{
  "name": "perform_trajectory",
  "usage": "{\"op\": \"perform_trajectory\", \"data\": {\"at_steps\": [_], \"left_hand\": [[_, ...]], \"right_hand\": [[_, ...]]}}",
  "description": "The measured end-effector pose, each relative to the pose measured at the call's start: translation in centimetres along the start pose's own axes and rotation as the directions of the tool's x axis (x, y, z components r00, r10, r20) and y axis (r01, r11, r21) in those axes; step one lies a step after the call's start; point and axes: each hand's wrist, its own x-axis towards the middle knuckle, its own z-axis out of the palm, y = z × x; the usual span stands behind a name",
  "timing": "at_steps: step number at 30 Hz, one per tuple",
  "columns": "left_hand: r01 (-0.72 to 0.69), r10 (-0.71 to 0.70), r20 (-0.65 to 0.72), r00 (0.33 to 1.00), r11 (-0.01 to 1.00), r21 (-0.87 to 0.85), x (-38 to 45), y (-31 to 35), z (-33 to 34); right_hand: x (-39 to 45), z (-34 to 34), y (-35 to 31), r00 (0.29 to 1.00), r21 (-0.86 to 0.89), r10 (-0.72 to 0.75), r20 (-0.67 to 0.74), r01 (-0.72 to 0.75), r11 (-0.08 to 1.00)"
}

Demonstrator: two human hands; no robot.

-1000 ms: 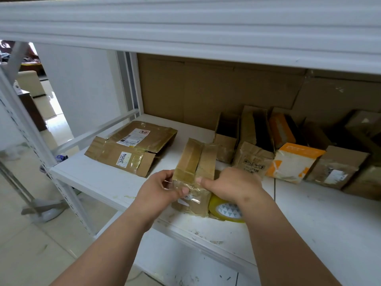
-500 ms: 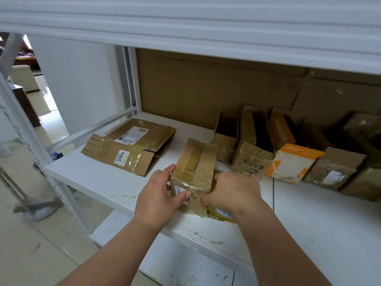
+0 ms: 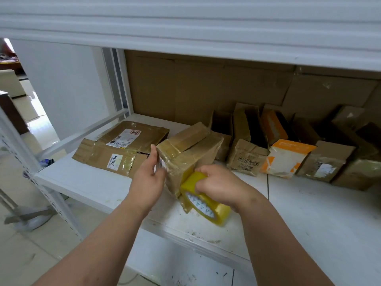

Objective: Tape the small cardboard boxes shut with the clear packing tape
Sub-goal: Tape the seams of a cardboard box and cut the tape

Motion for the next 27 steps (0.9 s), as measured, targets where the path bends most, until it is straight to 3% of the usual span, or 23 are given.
{"op": "perform_trajectory", "data": {"at_steps": [5,10,14,20,27], "left_hand": [[0.084,-0.044,0.191,0.981,0.975,-0.206,0.5,-0.7,-0.5],[0.090,-0.070,0.148,0.986,0.987,-0.132,2.2,-2.6,-1.1],[0.104,-0.095,0.075,0.993,0.987,-0.120,3.1,-3.4,-2.2],[0.080,-0.074,0.103,0.992,0.995,-0.054,3.8,-3.8,-2.3],[0.067,-0.071,0.203,0.977,0.997,0.030,5.4,-3.3,-2.8]], "right_hand": [[0.5,2.3,0.3,0.996,0.125,-0.085,-0.002,0.085,0.988],[0.7,4.7,1.3,0.992,0.346,-0.127,-0.018,0.125,0.930],[0.7,5.4,2.7,0.995,0.618,-0.096,0.018,0.065,0.784],[0.2,5.9,3.4,0.993,0.623,-0.115,0.037,0.067,0.779],[0.3,7.1,4.4,0.991,0.779,-0.130,0.010,0.074,0.622]]}}
